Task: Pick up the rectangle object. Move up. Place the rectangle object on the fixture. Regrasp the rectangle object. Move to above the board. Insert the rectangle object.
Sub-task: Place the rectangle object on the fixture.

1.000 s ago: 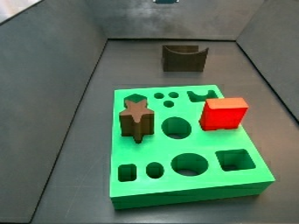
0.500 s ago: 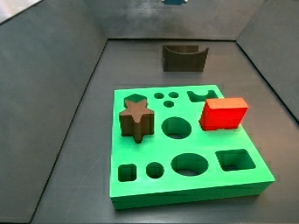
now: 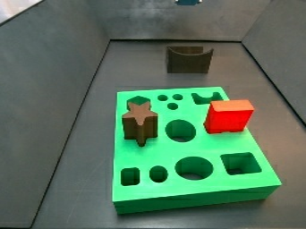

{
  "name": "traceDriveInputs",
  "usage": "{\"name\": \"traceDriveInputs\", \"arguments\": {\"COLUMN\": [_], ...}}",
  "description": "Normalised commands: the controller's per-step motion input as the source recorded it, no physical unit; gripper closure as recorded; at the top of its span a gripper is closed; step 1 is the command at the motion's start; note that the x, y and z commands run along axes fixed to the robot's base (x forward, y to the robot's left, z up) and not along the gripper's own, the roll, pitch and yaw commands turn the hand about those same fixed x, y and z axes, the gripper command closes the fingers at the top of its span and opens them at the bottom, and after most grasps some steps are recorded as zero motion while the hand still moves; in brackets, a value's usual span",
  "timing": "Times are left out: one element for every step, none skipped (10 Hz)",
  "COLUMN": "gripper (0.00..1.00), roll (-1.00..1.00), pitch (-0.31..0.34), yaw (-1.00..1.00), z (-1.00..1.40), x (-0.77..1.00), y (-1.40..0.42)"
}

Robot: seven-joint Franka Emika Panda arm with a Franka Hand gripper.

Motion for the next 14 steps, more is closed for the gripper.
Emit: {"name": "traceDriveInputs", "arguments": {"gripper": [1.0, 1.0, 1.0, 1.0, 1.0, 1.0, 1.0, 1.0, 1.0, 1.0, 1.0, 1.0, 1.0, 1.0], "roll": [-1.0, -1.0, -1.0, -1.0, -1.0, -0.98, -0.87, -0.65, -0.43, -0.29, -0.22, -0.19, -0.18, -0.17], "pitch": [0.043, 0.04, 0.051, 0.079, 0.097, 0.107, 0.102, 0.086, 0.076, 0.067, 0.054, 0.036, 0.026, 0.017], "yaw": [-0.08, -0.09, -0.09, -0.1, -0.11, -0.13, -0.14, -0.14, -0.14, -0.14, -0.13, -0.13, -0.12, -0.11], "z": [-1.0, -1.0, -1.0, -1.0, -1.0, -1.0, -1.0, -1.0, -1.0, -1.0, -1.0, -0.86, -0.62, -0.45], "x": [0.13, 0.11, 0.12, 0.13, 0.14, 0.15, 0.16, 0.17, 0.18, 0.19, 0.19, 0.17, 0.13, 0.11], "y": [0.06, 0.07, 0.08, 0.08, 0.09, 0.09, 0.1, 0.1, 0.11, 0.12, 0.11, 0.1, 0.09, 0.08]}}
